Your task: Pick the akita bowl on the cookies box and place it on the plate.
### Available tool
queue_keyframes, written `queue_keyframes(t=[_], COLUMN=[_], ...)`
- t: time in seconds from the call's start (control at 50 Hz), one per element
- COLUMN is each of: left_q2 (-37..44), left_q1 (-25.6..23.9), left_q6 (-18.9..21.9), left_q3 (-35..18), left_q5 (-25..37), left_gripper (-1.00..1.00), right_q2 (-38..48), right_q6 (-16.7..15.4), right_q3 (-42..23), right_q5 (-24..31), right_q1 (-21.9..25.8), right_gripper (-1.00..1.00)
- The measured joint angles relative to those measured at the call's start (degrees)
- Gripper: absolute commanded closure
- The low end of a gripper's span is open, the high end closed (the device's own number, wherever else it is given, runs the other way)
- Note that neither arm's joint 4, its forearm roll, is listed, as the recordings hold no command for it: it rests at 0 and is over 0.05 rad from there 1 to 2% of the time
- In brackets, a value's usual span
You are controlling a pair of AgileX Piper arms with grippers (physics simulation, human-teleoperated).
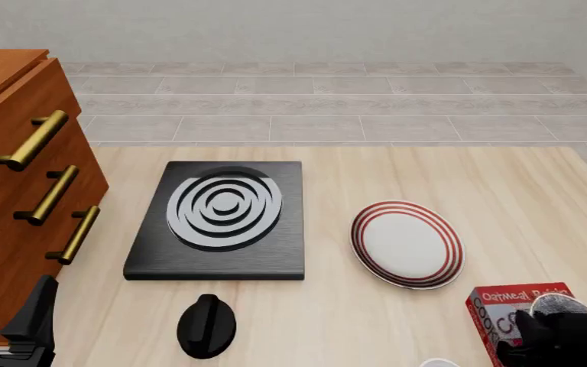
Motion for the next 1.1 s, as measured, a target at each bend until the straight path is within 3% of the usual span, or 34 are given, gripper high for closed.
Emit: queue_keyframes(t=[0.14, 0.28, 0.54, 0.78, 1.1], left_q2=[0.00, 0.00, 0.00, 0.00, 0.00], left_q1=[0.00, 0.00, 0.00, 0.00, 0.00], left_q6=[0.00, 0.00, 0.00, 0.00, 0.00], left_q3=[0.00, 0.00, 0.00, 0.00, 0.00], left_q5=[0.00, 0.00, 0.00, 0.00, 0.00], left_gripper=[-1.00, -1.00, -1.00, -1.00, -1.00], right_q2=[-14.30, -25.12, -33.65, -34.39, -27.26], right_q6=[-4.01, -9.25, -17.59, -21.88, -24.00], right_q3=[-1.62, -7.49, -18.80, -23.76, -24.24], right_q5=[12.53, 24.92, 38.37, 41.66, 35.59], right_q1=[0.30, 1.12, 2.44, 3.10, 5.16], right_gripper=[1.00, 1.00, 1.00, 1.00, 1.00])
